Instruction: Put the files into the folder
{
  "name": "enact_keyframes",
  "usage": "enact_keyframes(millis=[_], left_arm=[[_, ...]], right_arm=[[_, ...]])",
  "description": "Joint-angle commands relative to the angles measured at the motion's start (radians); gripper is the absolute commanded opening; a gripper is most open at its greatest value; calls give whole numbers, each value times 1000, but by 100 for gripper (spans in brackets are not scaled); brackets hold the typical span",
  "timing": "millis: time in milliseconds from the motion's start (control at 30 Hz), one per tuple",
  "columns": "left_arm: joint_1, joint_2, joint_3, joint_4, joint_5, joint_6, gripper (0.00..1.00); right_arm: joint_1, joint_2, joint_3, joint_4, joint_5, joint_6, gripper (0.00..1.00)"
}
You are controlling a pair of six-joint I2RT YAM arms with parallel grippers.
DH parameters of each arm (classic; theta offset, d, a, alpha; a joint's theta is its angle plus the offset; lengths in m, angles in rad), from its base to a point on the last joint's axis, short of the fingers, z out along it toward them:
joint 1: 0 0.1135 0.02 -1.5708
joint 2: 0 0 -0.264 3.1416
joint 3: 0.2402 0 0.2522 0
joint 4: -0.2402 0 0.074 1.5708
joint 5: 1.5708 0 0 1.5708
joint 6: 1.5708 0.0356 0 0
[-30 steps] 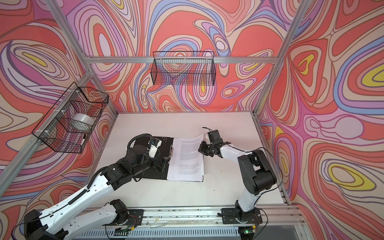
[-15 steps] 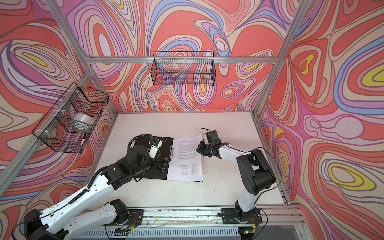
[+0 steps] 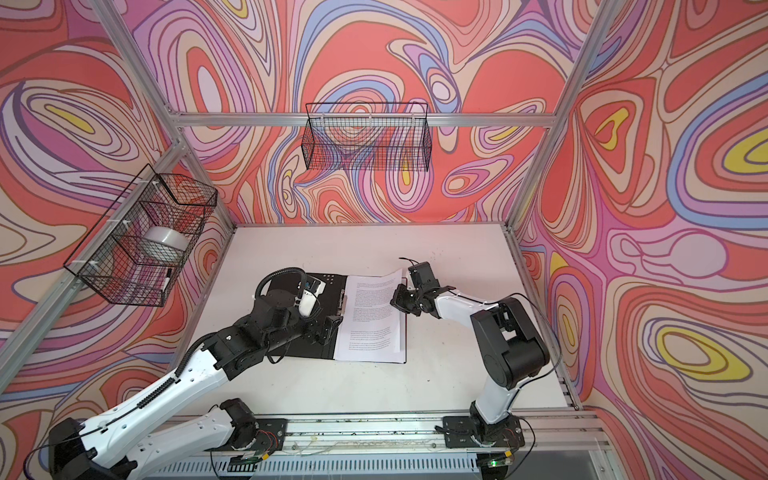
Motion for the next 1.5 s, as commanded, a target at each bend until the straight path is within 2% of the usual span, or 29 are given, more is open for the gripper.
enact_keyframes(millis=[0, 1467], left_arm=[[2, 3, 27, -14, 10, 10, 100], [3, 10, 33, -20, 31, 7, 100]], right_arm=[[10, 10, -20, 15, 19, 9, 0], [34, 7, -35, 28, 25, 63, 0]])
